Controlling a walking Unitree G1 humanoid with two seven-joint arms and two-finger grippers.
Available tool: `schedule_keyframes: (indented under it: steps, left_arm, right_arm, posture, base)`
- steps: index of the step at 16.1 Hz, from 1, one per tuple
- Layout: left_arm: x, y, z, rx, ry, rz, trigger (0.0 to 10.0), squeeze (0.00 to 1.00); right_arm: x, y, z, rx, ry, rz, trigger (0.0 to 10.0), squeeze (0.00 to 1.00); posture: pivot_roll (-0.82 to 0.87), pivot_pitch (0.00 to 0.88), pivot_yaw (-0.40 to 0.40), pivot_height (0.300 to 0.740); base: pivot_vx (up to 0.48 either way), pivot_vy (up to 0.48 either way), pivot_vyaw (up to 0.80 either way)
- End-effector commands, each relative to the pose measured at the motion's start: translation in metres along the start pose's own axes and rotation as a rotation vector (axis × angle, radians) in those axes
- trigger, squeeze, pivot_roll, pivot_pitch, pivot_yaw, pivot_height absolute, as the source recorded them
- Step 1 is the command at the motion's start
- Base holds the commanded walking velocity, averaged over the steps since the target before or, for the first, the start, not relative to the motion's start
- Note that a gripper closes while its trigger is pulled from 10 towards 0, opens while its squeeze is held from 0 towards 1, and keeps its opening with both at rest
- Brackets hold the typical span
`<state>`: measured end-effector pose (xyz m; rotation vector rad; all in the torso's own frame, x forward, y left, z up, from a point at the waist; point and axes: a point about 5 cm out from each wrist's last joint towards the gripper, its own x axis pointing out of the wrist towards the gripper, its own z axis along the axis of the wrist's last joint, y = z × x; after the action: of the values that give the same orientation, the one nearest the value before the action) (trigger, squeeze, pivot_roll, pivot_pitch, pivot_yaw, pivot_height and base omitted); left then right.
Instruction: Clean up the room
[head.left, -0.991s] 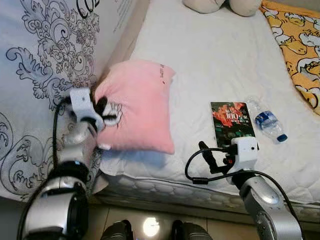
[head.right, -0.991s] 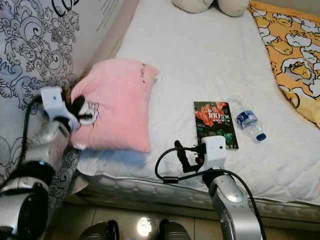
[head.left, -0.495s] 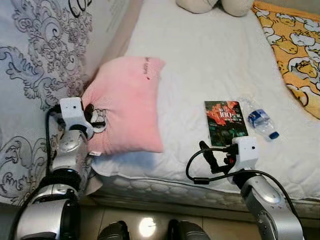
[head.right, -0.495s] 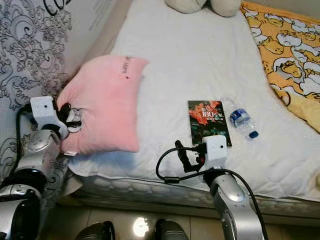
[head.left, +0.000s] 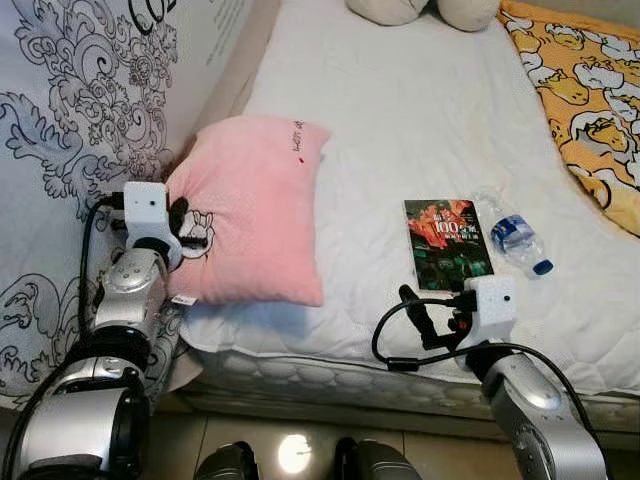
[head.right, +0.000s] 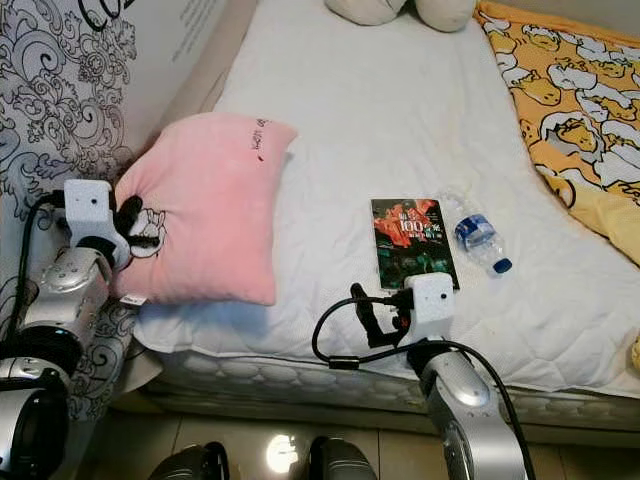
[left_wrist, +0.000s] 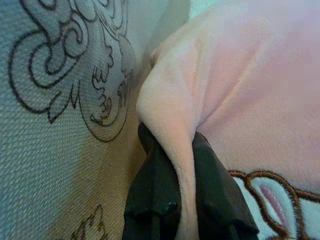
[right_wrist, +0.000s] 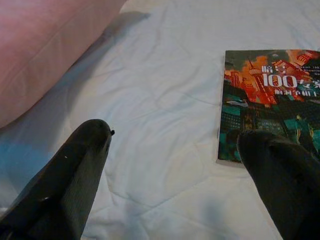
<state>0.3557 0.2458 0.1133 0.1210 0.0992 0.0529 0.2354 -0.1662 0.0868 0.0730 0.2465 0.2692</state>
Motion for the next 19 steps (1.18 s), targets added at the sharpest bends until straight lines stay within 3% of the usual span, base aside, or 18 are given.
schedule_keyframes:
  steps: [1,2,3,5,7,13,16,18,19]
  left_arm:
    - [0.000,0.005,-0.002,0.032,0.025,0.027,1.4,0.00]
    - [0.000,0.005,-0.002,0.032,0.025,0.027,1.4,0.00]
    - [0.000,0.006,-0.004,-0.001,0.039,0.045,10.0,1.00]
    - [0.000,0.005,-0.005,-0.067,0.044,0.070,10.0,1.00]
    - [0.000,0.003,-0.002,-0.078,0.030,0.067,10.0,1.00]
    - [-0.008,0.017,0.032,0.018,-0.055,0.044,10.0,1.00]
    - [-0.015,0.022,0.047,0.058,-0.083,0.032,10.0,1.00]
    - [-0.028,0.013,0.060,0.045,-0.102,-0.037,10.0,1.00]
    - [-0.038,-0.003,0.059,0.004,-0.085,-0.115,10.0,1.00]
  right_arm:
    - [-0.004,-0.004,-0.002,0.002,0.009,-0.021,10.0,0.22]
    - [-0.004,-0.004,-0.002,0.002,0.009,-0.021,10.0,0.22]
    - [-0.005,-0.005,-0.003,0.002,0.010,-0.021,10.0,0.22]
    - [-0.006,-0.005,-0.003,0.003,0.012,-0.020,10.0,0.22]
    - [-0.007,-0.004,-0.001,0.015,-0.008,-0.003,10.0,0.22]
    - [-0.013,0.011,0.000,0.041,-0.017,0.136,10.0,0.23]
    - [-0.015,0.011,0.002,0.037,-0.018,0.157,10.0,0.23]
    - [-0.016,0.010,0.002,0.034,-0.016,0.167,10.0,0.23]
    - [-0.016,0.009,0.001,0.031,-0.011,0.170,10.0,0.23]
  posture:
    - [-0.16,0.148,-0.074,0.740]
    - [-0.16,0.148,-0.074,0.740]
    - [-0.16,0.150,-0.075,0.740]
    - [-0.16,0.149,-0.077,0.740]
    - [-0.16,0.151,-0.077,0.740]
    - [-0.15,0.156,-0.080,0.740]
    - [-0.14,0.157,-0.084,0.740]
    - [-0.14,0.155,-0.084,0.740]
    - [-0.12,0.145,-0.086,0.740]
  base:
    - [0.000,0.000,0.00]
    - [0.000,0.000,0.00]
    - [0.000,0.000,0.00]
    - [0.000,0.000,0.00]
    - [0.000,0.000,0.00]
    - [0.000,0.000,0.00]
    - [0.000,0.000,0.00]
    - [0.000,0.000,0.00]
    - [0.000,0.000,0.00]
